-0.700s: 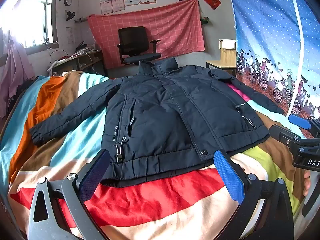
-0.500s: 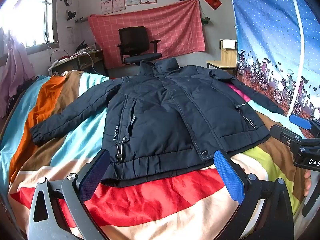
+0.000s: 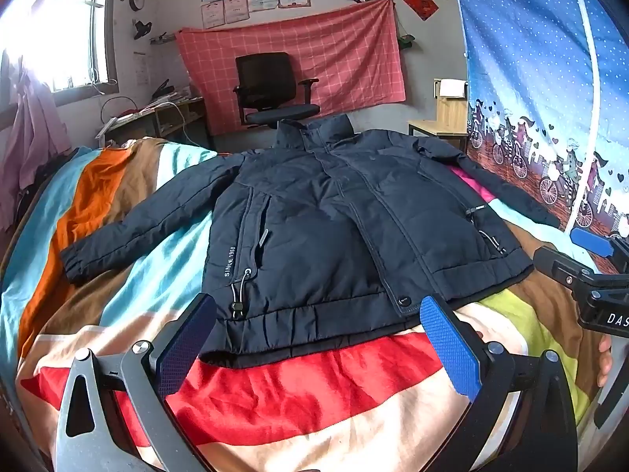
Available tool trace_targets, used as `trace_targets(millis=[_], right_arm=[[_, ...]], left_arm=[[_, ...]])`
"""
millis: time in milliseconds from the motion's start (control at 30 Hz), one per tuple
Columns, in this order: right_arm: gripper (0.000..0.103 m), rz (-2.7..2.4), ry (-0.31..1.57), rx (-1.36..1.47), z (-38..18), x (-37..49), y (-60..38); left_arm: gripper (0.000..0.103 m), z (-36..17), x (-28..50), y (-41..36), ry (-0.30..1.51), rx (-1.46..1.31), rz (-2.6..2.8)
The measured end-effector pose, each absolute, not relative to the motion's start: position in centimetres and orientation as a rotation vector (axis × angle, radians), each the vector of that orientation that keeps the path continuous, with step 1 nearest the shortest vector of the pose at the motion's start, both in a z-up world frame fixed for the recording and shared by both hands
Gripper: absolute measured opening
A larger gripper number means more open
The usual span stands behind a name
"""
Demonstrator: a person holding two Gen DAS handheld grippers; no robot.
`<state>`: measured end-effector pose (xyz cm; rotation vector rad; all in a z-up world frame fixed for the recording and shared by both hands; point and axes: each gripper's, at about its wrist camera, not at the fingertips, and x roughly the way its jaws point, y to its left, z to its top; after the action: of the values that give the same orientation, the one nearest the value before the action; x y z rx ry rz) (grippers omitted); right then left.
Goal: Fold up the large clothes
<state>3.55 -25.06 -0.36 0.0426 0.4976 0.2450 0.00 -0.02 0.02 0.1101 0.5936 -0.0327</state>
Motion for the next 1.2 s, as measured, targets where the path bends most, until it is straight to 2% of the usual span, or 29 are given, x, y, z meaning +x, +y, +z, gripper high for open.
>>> trace_targets(millis=[1200], right_arm=[[0.103, 0.241, 0.496, 0.045, -0.5, 3.6, -25.1]], left_arm=[[0.102, 0.0, -0.2, 0.8, 0.600, 0.102, -0.034]])
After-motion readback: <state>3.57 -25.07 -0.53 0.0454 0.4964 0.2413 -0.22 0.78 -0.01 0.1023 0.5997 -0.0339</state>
